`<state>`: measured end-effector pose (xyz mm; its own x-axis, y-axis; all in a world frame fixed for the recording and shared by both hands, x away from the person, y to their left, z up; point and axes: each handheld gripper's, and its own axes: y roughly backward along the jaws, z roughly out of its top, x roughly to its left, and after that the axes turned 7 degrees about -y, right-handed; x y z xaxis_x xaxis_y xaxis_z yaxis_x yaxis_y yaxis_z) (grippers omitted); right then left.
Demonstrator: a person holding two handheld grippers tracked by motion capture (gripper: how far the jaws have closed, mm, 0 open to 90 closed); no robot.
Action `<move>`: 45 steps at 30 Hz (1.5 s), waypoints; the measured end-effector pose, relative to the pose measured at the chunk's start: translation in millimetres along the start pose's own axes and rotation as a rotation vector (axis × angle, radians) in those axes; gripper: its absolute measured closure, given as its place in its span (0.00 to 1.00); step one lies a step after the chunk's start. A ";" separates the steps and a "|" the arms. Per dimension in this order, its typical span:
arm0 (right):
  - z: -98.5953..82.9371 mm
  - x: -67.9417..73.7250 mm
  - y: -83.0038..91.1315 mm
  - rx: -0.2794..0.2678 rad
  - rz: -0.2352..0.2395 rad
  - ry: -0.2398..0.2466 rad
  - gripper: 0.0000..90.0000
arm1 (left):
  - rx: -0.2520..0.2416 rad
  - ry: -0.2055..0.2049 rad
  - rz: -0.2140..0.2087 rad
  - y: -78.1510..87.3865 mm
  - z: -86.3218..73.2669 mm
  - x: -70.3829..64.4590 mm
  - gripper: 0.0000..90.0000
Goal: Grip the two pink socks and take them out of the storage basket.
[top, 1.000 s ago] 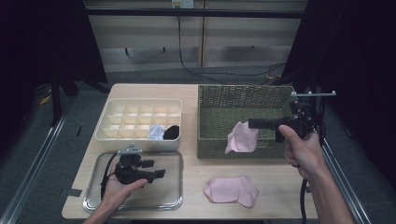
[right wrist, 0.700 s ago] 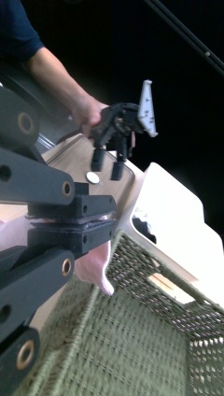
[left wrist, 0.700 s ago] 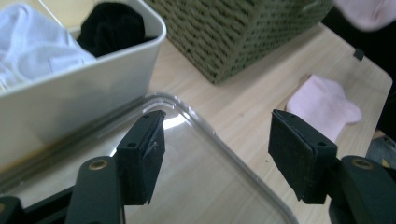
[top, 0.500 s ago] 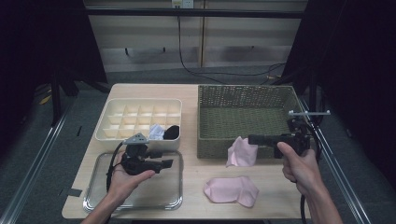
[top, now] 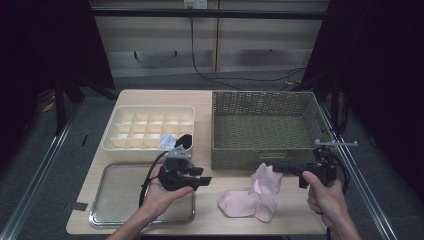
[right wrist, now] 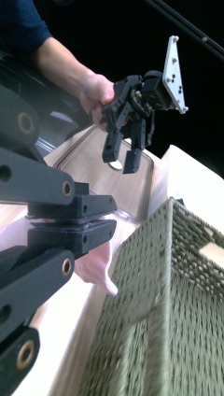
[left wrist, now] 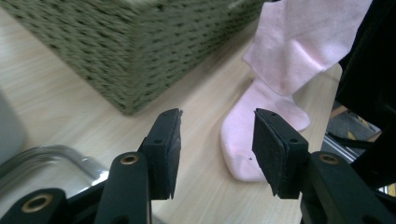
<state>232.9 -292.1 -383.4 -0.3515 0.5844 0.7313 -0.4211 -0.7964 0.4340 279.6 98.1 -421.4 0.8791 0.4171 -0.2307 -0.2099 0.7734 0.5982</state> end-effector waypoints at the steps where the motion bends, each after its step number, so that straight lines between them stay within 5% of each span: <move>1: 0.0 0.0 0.0 0.000 0.000 0.000 0.96 | 0.007 -0.004 -0.003 -3.8 0.1 -2.0 0.58; 7: -12.5 -10.8 2.7 0.014 -0.018 -0.023 0.96 | 0.014 0.000 -0.040 -20.4 4.8 -9.3 0.57; 14: -15.5 -16.2 -16.1 0.054 -0.024 -0.025 0.96 | 0.047 0.005 -0.055 -35.1 -0.6 -10.5 0.55; 30: -17.0 -8.5 -89.6 0.165 0.014 -0.011 0.95 | 0.070 0.032 -0.024 -37.2 -9.7 1.6 0.52; 38: -24.3 -10.0 -130.7 0.227 -0.007 0.019 0.91 | 0.079 0.067 -0.001 -32.4 -17.2 13.4 0.51; 45: -32.8 -14.5 -146.7 0.238 0.007 0.037 0.79 | 0.085 0.064 0.002 -32.8 -19.1 14.1 0.50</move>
<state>272.4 -178.6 -474.9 -0.3858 0.5810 0.7167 -0.2116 -0.8118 0.5442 290.7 87.7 -458.9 0.8488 0.4507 -0.2763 -0.1726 0.7302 0.6610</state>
